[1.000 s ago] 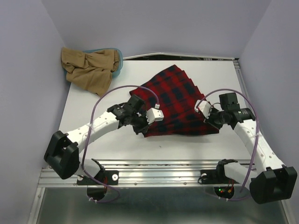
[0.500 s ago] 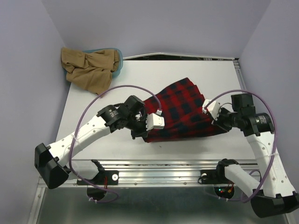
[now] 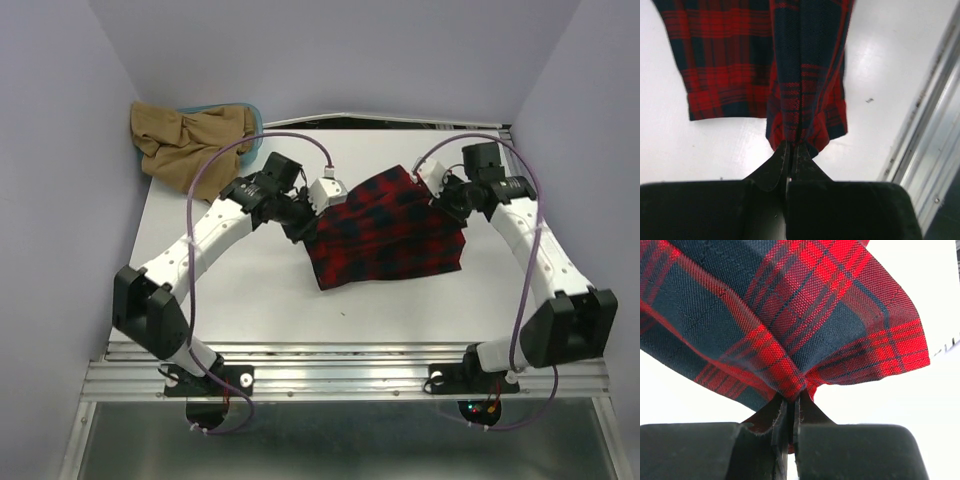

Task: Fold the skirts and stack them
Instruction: Fold the skirt

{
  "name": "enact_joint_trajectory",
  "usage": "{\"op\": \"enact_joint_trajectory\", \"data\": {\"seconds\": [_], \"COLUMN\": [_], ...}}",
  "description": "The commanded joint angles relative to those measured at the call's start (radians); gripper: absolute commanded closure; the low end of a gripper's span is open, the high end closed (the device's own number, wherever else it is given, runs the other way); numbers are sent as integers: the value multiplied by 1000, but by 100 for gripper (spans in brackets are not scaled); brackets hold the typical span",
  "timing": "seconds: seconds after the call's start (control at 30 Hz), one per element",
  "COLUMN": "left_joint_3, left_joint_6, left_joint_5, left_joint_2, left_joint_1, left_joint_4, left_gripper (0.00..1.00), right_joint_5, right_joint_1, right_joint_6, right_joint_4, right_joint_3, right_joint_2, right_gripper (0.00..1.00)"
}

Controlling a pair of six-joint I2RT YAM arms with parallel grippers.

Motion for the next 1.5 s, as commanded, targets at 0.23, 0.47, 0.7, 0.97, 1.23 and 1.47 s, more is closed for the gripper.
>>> {"op": "enact_joint_trajectory", "data": {"seconds": [0.23,0.47,0.7,0.97,1.23,1.47], "left_joint_3": [137,198,172,-30,-208,-291], "left_joint_6": [-90,-102,-142,-190,-135,-145], "left_joint_5": [-73,-108,-125,-96,-87,-71], "left_joint_2": [363,581,611,467,226,5], "left_joint_1": [174,189,189,182,46,-38], "left_joint_4": [263,265,231,214,147,133], "left_gripper": [100,91,59,50,50,36], "right_joint_5": [20,68,164,158,88,111], "right_joint_1": [2,2,2,2,2,2], "right_joint_6": [58,169,269,388,474,511], "right_joint_4": [415,552,575,236,-74,1], "right_joint_3": [204,304,344,441,269,96], "right_joint_2": [454,702,687,509,394,495], "right_gripper": [99,29,0,0,0,2]}}
